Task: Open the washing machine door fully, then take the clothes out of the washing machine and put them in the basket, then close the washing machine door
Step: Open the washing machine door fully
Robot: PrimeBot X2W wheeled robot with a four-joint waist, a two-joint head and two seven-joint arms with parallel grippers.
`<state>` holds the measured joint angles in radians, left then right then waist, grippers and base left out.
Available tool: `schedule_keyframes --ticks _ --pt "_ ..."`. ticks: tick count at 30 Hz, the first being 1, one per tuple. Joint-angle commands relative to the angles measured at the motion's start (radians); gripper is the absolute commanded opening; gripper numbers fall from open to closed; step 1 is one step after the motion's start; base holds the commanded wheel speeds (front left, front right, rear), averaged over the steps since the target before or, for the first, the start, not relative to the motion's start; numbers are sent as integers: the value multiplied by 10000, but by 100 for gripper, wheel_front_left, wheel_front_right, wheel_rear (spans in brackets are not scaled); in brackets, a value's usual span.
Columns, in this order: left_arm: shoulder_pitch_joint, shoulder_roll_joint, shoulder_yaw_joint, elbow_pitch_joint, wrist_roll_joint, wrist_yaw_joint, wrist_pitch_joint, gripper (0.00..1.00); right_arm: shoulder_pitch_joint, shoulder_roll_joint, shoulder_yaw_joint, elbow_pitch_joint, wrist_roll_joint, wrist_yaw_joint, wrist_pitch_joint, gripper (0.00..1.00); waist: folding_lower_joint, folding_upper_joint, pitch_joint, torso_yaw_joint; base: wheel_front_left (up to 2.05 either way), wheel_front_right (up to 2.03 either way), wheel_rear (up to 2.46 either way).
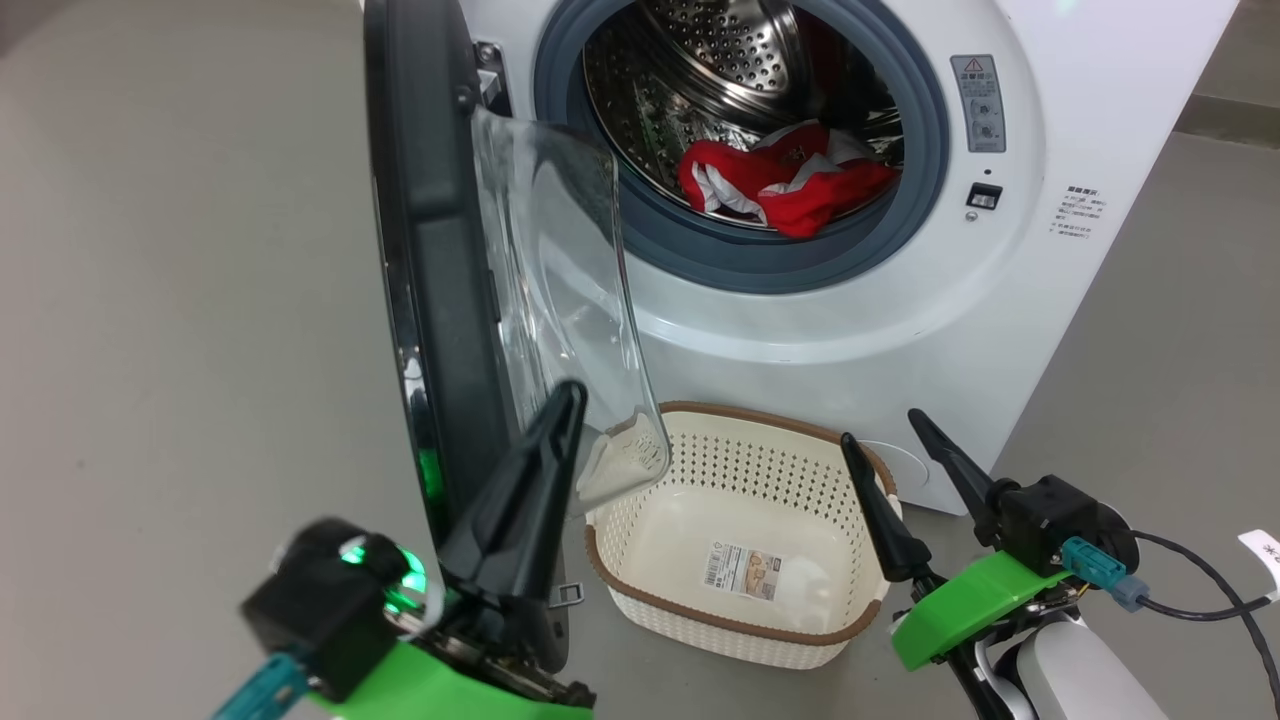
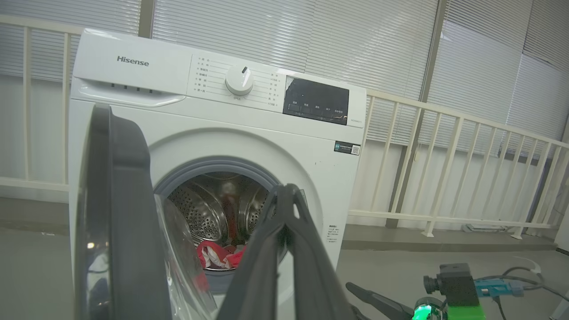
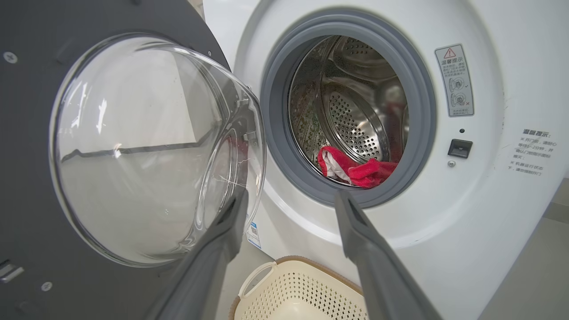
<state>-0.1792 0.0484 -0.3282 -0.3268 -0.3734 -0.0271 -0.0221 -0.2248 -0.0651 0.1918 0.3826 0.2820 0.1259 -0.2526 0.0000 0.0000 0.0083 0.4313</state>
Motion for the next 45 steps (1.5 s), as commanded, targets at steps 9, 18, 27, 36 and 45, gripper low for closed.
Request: schedule_keyframes --ticks 9,18,27,36,45 --pt "288 42 -131 1464 -460 125 253 0 -237 -79 292 -110 50 48 -91 100 0 0 69 -106 0 0 0" --pt "340 200 14 2325 -288 609 625 0 -350 -153 277 -119 47 48 -91 100 0 0 316 -142 0 0 0" --pt "429 306 243 2079 -162 995 543 0 -360 -190 174 -103 15 48 -91 100 0 0 507 145 0 0 0" --pt "698 591 761 1986 -96 1474 445 0 -437 -263 193 -80 18 48 -91 100 0 0 613 653 0 0 0" --pt "914 851 1464 1997 -159 1960 291 0 -457 -382 244 -76 3 48 -91 100 0 0 706 865 0 0 0"
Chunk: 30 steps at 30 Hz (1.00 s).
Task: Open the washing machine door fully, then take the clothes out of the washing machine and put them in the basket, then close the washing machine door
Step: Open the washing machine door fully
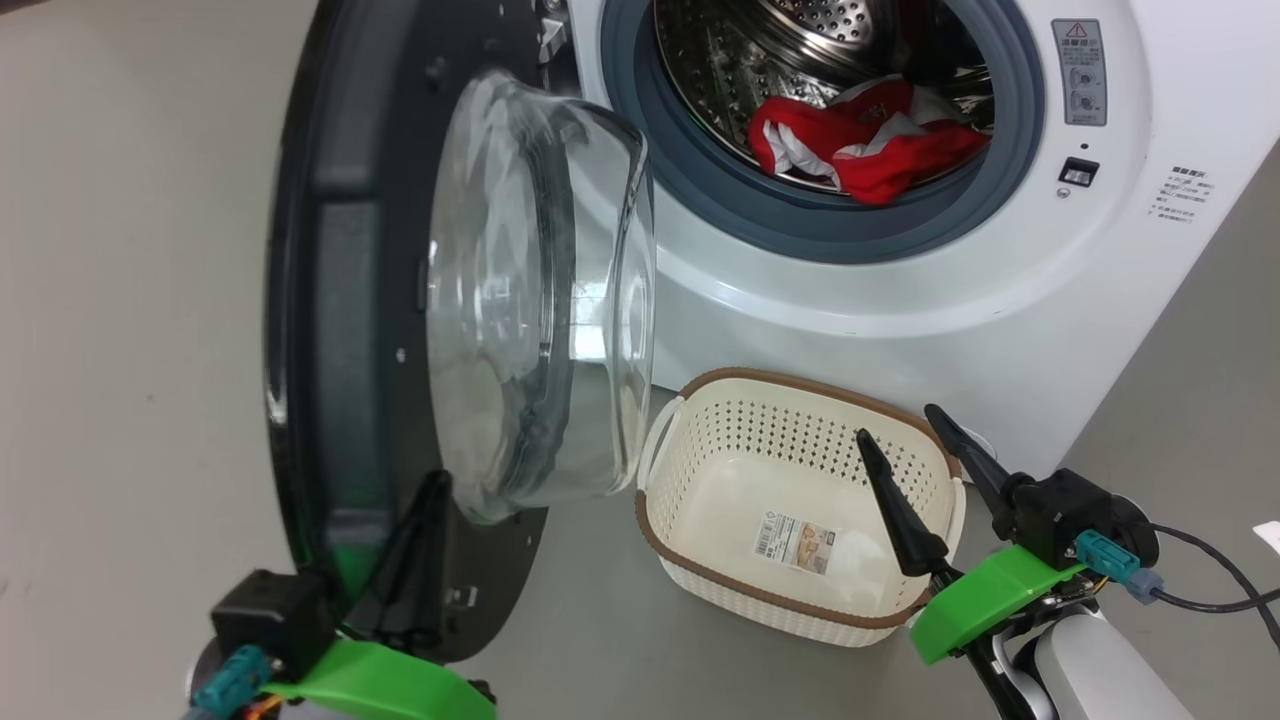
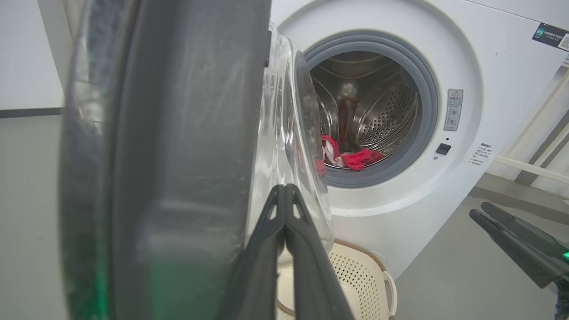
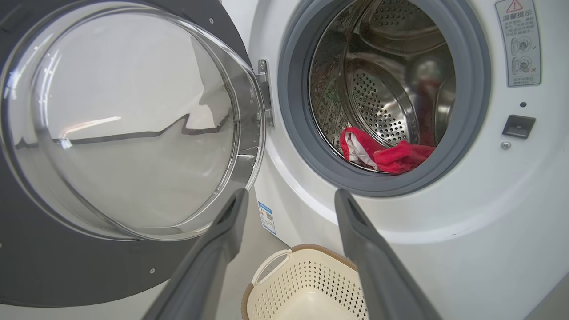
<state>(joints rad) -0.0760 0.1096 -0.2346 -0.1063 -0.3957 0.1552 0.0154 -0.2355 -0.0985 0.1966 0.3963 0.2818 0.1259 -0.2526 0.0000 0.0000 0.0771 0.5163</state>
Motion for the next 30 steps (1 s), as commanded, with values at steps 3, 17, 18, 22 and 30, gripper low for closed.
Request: schedule_keyframes --ticks 3,17,18,22,30 --pt "-119 345 841 -96 7 273 -211 0 -365 -95 252 -182 11 48 -91 100 0 0 69 19 0 0 0" --pt "-300 757 2177 519 -216 859 -885 0 -600 -464 486 -122 1 48 -91 100 0 0 299 -173 0 0 0" --pt "-339 775 2249 603 -242 873 -946 0 -596 -477 480 -124 -3 48 -91 100 0 0 309 -179 0 0 0" --pt "-532 759 2591 1026 -502 877 -1269 0 -573 -516 489 -116 -15 48 -91 100 0 0 348 -206 0 0 0" --pt "-892 893 3089 2006 -891 717 -1811 0 -506 -662 570 -60 -47 48 -92 100 0 0 422 -227 0 0 0"
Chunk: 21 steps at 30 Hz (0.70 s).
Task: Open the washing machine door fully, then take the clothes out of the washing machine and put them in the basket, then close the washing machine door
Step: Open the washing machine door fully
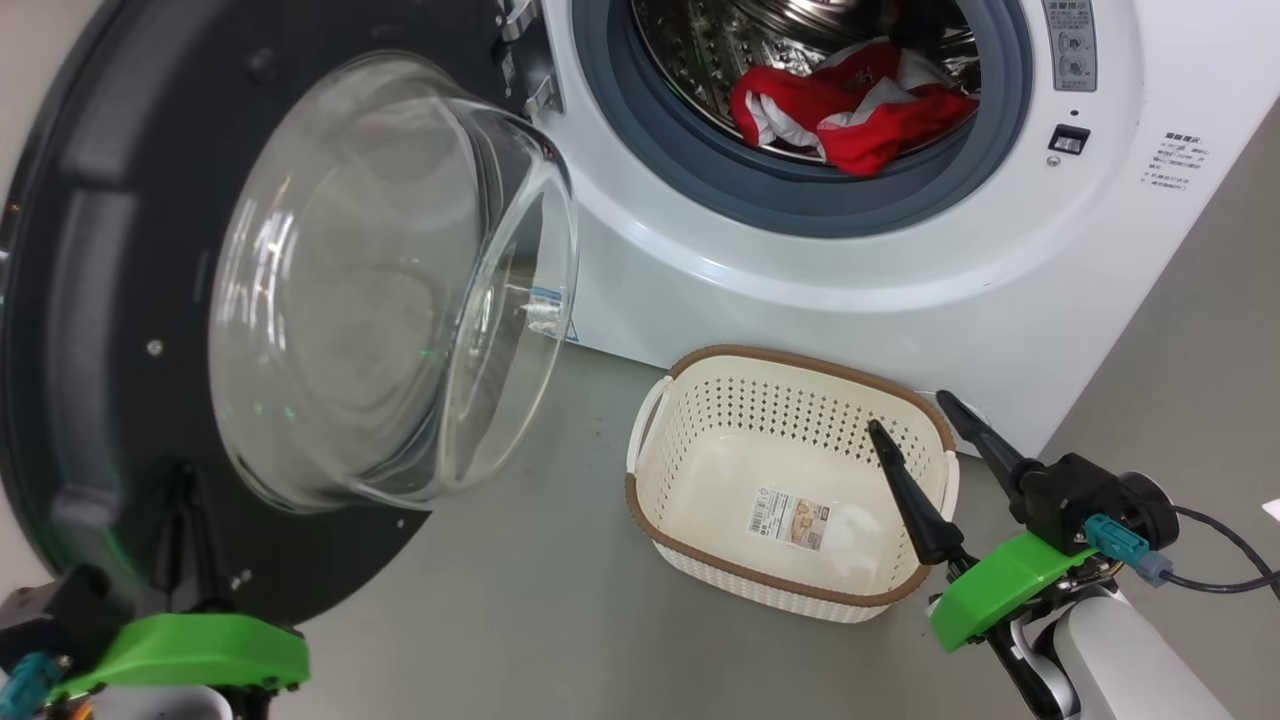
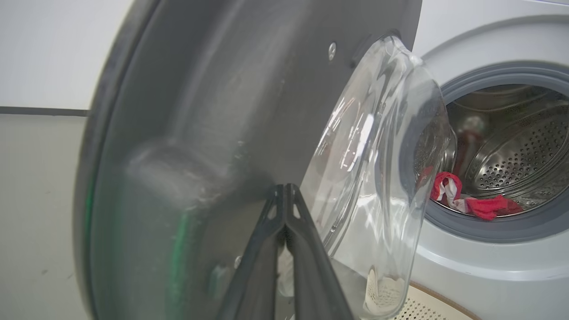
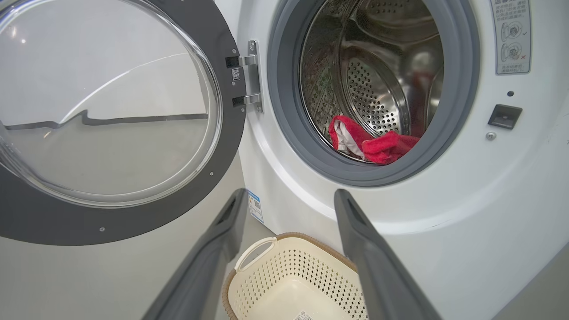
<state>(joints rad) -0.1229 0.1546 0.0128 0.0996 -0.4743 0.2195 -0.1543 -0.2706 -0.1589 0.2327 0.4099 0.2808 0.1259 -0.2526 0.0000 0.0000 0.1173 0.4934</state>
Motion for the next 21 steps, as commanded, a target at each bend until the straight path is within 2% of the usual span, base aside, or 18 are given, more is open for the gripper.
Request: schedule_keyframes --ticks 1,13,21 --pt "-485 474 684 100 -152 54 -174 0 -158 -93 236 -187 -45 48 -92 100 0 0 45 8 0 0 0" --pt "-1698 606 1213 2019 -809 -605 -793 0 -305 -498 557 -197 -9 48 -92 100 0 0 488 144 0 0 0" --pt "-2508 722 1517 3044 -805 -722 -997 0 -495 -653 718 -200 6 48 -92 100 0 0 759 178 0 0 0"
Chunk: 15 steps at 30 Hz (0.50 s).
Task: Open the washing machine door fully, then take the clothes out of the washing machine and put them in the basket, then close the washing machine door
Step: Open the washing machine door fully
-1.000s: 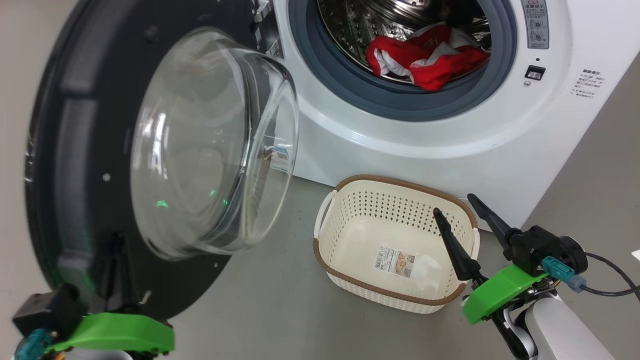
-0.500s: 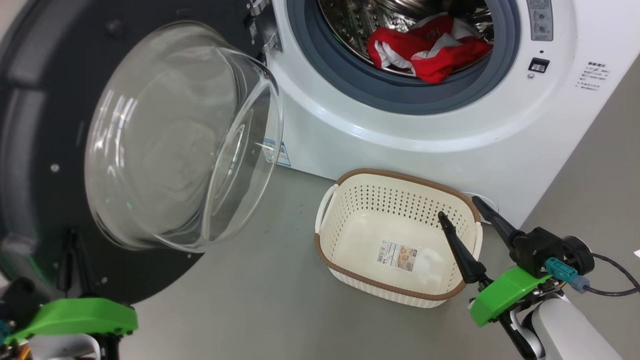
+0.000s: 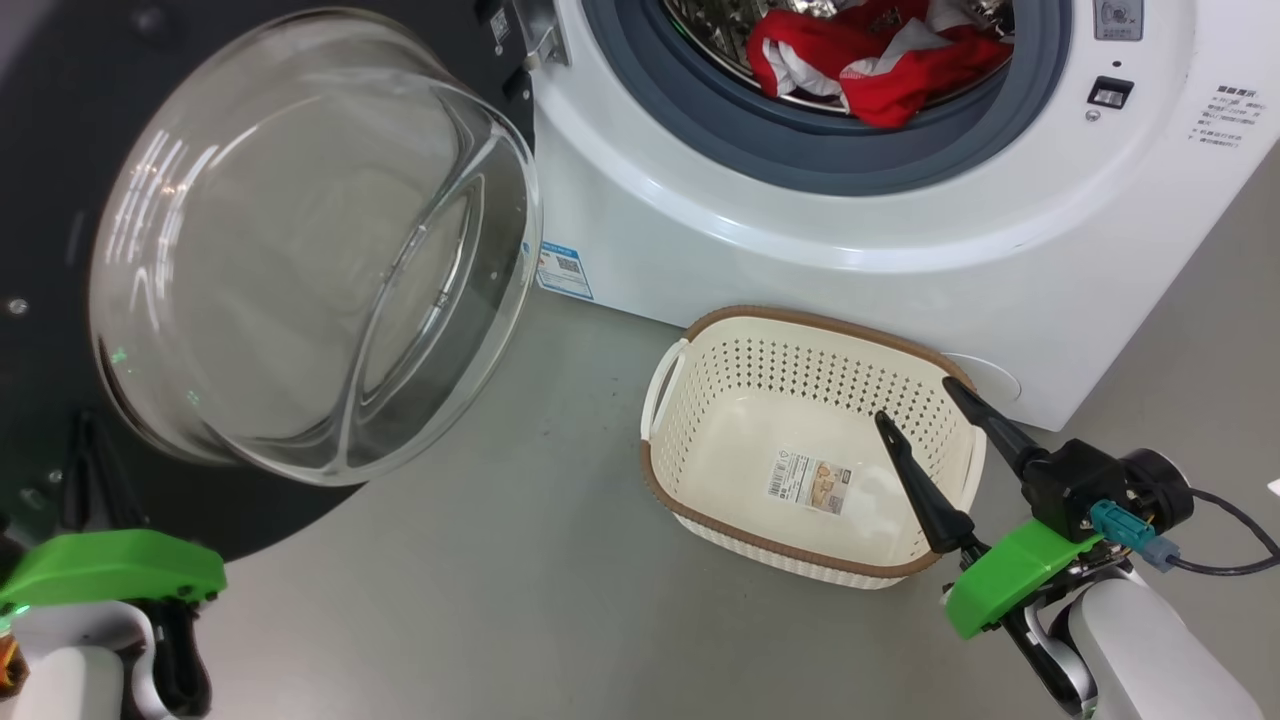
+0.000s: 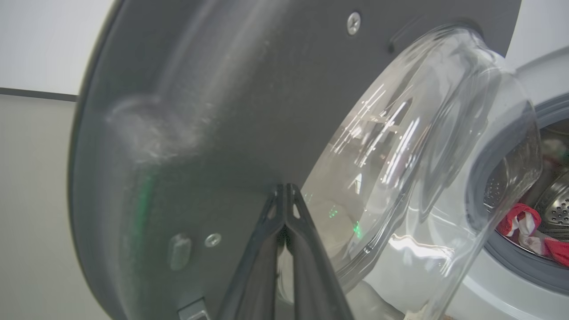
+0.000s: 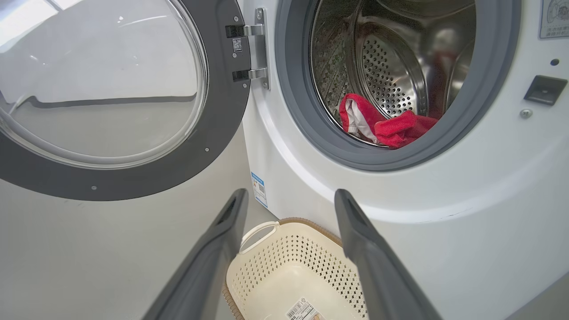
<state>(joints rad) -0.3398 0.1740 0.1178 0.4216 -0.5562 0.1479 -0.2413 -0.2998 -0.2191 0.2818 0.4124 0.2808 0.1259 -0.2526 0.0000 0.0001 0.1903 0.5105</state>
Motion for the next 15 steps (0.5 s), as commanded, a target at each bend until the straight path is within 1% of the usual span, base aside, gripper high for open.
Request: schedule_keyframes --ticks 1,7,11,15 --pt "-420 535 506 -74 39 -19 -144 0 -221 -62 242 -224 6 48 -92 100 0 -1 53 7 0 0 0" --pt "-800 631 870 547 137 -111 -194 0 -324 -135 327 -198 53 48 -92 100 0 -1 162 -38 0 0 0" --pt "-963 785 1181 913 351 -220 -200 0 -367 -181 346 -174 82 48 -92 100 0 -1 194 -76 0 0 0" --pt "-1079 798 1414 1130 643 -345 -202 0 -420 -205 348 -160 85 48 -92 100 0 -1 217 -115 0 0 0"
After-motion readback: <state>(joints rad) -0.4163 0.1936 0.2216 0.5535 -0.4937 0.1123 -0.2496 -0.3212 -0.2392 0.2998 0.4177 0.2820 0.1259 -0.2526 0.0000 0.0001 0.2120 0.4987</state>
